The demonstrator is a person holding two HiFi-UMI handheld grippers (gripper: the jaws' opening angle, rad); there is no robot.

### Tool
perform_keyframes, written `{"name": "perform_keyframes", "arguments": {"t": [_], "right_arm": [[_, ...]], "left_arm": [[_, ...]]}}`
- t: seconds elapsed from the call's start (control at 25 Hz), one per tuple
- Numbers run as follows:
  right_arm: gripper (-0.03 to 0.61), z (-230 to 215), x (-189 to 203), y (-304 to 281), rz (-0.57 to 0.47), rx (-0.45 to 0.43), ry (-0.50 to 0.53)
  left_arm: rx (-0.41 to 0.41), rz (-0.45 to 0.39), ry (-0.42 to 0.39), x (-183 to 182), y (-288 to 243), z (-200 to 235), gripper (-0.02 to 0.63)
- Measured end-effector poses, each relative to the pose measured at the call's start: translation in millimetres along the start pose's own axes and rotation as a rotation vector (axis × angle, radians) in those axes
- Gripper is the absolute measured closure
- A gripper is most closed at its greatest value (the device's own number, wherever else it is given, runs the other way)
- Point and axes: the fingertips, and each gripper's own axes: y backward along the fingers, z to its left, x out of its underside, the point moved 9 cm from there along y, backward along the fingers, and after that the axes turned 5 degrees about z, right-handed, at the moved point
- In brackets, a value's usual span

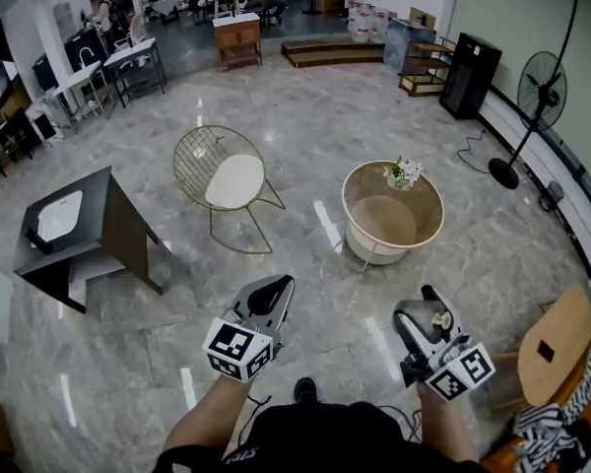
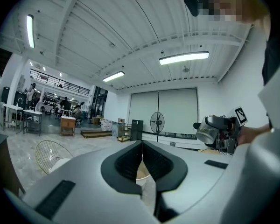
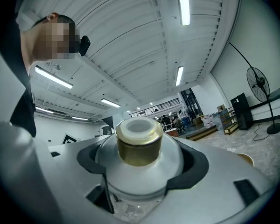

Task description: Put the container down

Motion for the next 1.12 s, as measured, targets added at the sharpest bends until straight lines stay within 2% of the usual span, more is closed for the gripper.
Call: {"name": "perform_keyframes", "arguments": {"t": [0.36,0.6,0.84,1.12], "right_arm": [[0.23,-7.7,6.6,-34.4,0.016,0.026,-0.028],[0.23,-29.0,8.6,-59.7,0.021,0.008,-0.042],[0.23,-74.0,9.9,-89.3,0.009,0.0,-0.071],[0.23,-158.3,7.2,-120.6,0.009,0.004,-0.108]], "left_arm": [[0.029,0.011,0.003,-5.4,-11.2,36.3,0.597],[0.034,0.029,0.017,-2.6,-36.9,52.7,0.597],[0.031,0.05,0.018,-3.8,-80.3,70.7,0.597],[0.044,0.089,0.013,-11.6,-169.6,84.5,0.597]]}}
